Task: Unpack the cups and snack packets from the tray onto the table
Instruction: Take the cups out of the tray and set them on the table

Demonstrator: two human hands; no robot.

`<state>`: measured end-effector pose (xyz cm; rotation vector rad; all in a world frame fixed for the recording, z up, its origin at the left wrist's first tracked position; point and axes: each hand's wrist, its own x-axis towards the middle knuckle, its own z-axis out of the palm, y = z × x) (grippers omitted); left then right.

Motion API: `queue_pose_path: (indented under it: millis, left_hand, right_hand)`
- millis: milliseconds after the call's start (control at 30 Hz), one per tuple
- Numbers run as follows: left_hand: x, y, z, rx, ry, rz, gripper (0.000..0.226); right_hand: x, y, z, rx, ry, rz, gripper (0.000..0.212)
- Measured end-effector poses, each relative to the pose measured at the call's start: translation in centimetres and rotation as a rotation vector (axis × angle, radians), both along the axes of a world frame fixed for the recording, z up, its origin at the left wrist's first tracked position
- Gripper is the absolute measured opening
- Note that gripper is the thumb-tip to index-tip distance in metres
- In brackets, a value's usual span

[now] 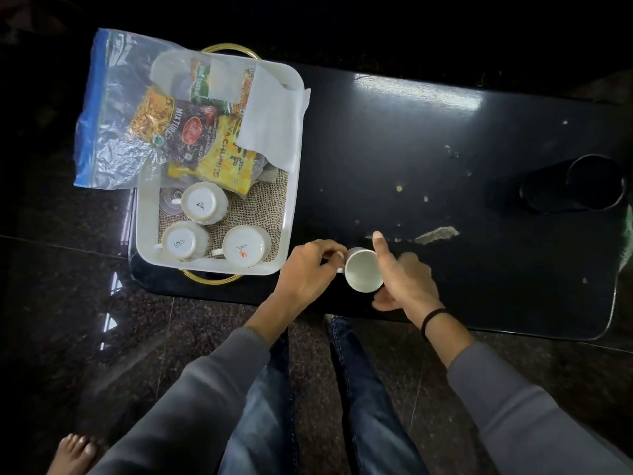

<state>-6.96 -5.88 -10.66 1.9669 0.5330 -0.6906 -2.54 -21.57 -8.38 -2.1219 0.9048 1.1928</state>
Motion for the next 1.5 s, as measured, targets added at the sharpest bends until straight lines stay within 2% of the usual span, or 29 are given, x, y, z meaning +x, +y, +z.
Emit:
queue_pose_path:
  millis: [100, 200, 367, 467, 533, 600, 700, 800, 933, 1033, 1133, 1233, 1333, 1433, 1500]
  left_hand:
    - [0.3, 0.4, 1.4, 0.086, -0.041, -0.052, 0.024]
    - [0.5, 1.4, 2.6, 0.128, -0.097, -0.06, 0.024]
    - [0.3, 4.9, 3.7, 0.394, -0.244, -0.103, 0.02]
    - [-0.3, 8.0, 3.6, 0.625, -0.381, -0.244, 0.025]
    - [-0.7, 10.0, 3.3, 0.66, -0.352, -0.302, 0.043]
    - [-1.4, 11.5, 3.0, 0.647, -0.243, -0.388, 0.069]
    - [-2.3, 13.0, 2.3, 0.627, -0.139, -0.469, 0.089]
    - [-3.0, 13.3, 1.9, 0.635, -0.186, -0.498, 0.082]
    - [-2.8, 12.9, 2.2, 0.638, -0.252, -0.496, 0.072]
    - [-2.2, 12.7, 3.3, 0.575, -0.338, -0.407, 0.072]
    - [-1.2, 12.2, 4.9, 0.477, -0.429, -0.22, 0.074]
    - [0.3, 10.9, 6.8, 0.301, -0.383, 0.032, 0.076]
    - [1.8, 9.3, 7.9, 0.069, -0.249, 0.245, 0.072]
    - [3.2, 6.4, 8.2, -0.24, -0.23, 0.321, 0.054]
    - [3.8, 4.2, 8.3, -0.378, -0.232, 0.317, 0.051]
  right_hand:
    - [0.5, 0.5, 1.0, -0.226, -0.174, 0.497, 0.087]
    - [1.4, 2.0, 1.9, -0.311, -0.316, 0.73, 0.075]
    - [2.3, 6.2, 2.7, -0.197, -0.421, 0.863, 0.055]
    - [2.5, 9.1, 2.6, -0.032, -0.434, 0.922, 0.04]
    - [2.4, 10.9, 2.3, 0.129, -0.386, 0.921, 0.029]
    - [2.2, 12.3, 1.9, 0.25, -0.329, 0.905, 0.023]
    - [1.8, 13.5, 1.4, 0.324, -0.304, 0.905, 0.03]
    - [1.5, 13.7, 1.0, 0.351, -0.291, 0.862, 0.035]
    - [1.1, 12.8, 0.8, 0.366, -0.316, 0.8, 0.031]
    - [1.2, 11.4, 1.2, 0.408, -0.389, 0.684, 0.023]
    - [1.5, 10.0, 2.0, 0.457, -0.446, 0.49, 0.024]
    - [1.9, 8.1, 2.9, 0.549, -0.48, 0.242, 0.041]
    - [2.5, 5.8, 3.7, 0.672, -0.408, -0.01, 0.054]
    - [3.1, 2.9, 4.0, 0.774, -0.32, -0.177, 0.055]
    - [3.4, 0.6, 4.4, 0.867, -0.297, -0.257, 0.055]
